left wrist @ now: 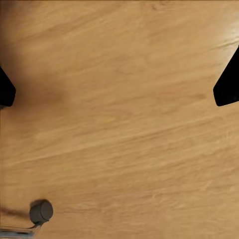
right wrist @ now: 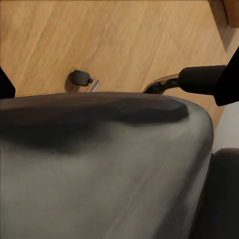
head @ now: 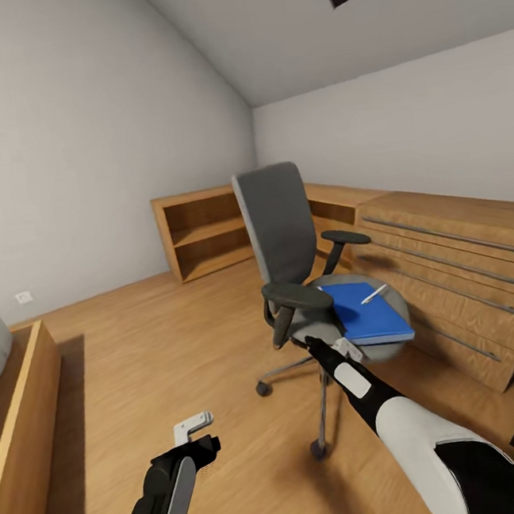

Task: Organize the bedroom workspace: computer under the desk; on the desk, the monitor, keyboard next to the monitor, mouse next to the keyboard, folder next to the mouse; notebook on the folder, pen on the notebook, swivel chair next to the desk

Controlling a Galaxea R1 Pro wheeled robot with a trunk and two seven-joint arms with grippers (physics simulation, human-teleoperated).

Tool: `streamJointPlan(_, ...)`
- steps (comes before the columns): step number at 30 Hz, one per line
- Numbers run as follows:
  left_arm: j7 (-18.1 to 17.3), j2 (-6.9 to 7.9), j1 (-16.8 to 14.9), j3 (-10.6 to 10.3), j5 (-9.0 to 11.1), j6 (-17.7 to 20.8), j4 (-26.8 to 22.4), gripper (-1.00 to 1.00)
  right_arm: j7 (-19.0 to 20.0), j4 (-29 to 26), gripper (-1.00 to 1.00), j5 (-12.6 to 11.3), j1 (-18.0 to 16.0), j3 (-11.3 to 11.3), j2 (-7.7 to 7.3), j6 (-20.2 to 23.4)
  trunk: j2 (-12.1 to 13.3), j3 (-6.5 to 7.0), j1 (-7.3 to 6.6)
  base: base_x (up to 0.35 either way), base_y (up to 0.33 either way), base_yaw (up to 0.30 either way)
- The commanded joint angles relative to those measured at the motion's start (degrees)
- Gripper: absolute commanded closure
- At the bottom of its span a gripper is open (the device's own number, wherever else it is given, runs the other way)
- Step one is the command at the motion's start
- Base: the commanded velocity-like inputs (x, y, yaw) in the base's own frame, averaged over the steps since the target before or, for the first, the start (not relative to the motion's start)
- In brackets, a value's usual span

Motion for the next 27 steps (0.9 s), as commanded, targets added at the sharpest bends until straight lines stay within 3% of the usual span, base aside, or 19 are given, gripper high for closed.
streamJointPlan(1,0.5,-0.01,0.0,0.0,0.6,0.1,-0.1,-1.00,0.1,-0.1,-1.00,-0.1,-0.1,-0.1,0.03,-0.1,0.0,-0.05,0.01,0.299,0.000,0.000)
streamJointPlan(18,0.4,-0.01,0.0,0.0,0.7,-0.8,0.0,-1.00,0.1,-0.1,-1.00,-0.1,-0.1,-0.1,0.05,-0.2,0.0,-0.05,0.01,0.291,0.000,0.000)
streamJointPlan(22,0.4,-0.01,0.0,0.0,0.8,-1.1,0.1,-1.00,0.1,-0.1,-1.00,-0.1,-0.1,0.0,0.05,-0.2,0.0,-0.05,0.01,0.064,0.000,0.000)
streamJointPlan(27,0.4,-0.01,0.0,0.0,0.8,-1.1,0.3,-1.00,0.1,-0.1,-1.00,-0.1,-0.1,0.1,0.06,-0.2,0.0,-0.05,0.01,-0.201,0.000,0.000)
